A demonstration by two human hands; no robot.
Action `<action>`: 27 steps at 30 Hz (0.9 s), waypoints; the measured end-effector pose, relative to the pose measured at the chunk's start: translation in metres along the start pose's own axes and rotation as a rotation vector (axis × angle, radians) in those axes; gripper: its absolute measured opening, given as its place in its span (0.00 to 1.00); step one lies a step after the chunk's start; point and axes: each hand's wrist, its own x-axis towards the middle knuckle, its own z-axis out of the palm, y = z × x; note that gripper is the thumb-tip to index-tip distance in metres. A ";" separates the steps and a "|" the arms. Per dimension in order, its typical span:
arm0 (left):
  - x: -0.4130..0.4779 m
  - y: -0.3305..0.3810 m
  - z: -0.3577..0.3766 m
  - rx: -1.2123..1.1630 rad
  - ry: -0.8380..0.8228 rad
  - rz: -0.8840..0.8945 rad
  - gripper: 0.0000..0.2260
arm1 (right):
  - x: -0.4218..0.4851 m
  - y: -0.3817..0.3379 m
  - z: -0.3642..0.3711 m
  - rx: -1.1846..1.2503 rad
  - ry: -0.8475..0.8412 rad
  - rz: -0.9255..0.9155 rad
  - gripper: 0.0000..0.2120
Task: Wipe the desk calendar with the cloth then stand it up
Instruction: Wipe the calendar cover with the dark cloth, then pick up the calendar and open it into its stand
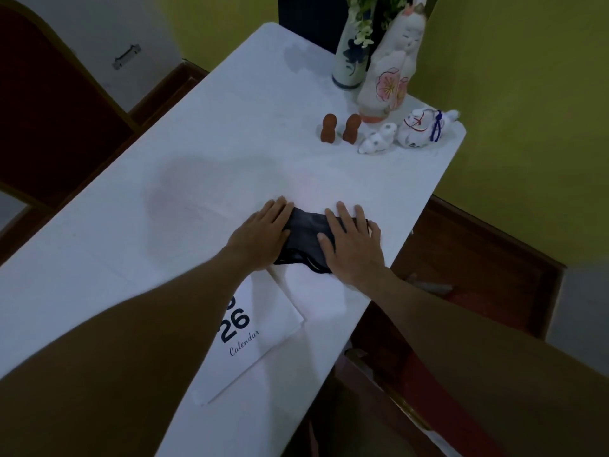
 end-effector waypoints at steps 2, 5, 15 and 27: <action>-0.003 0.001 -0.004 0.016 -0.024 -0.013 0.26 | -0.001 -0.003 -0.005 -0.004 -0.024 0.013 0.28; -0.015 0.001 -0.011 0.044 -0.021 -0.022 0.26 | -0.006 -0.009 -0.014 -0.015 -0.040 0.018 0.29; -0.094 -0.011 -0.021 0.032 0.068 -0.124 0.25 | -0.035 -0.058 -0.037 0.088 -0.014 -0.066 0.27; -0.213 -0.026 0.040 -0.039 0.097 -0.553 0.34 | -0.093 -0.109 -0.011 0.323 -0.190 -0.106 0.24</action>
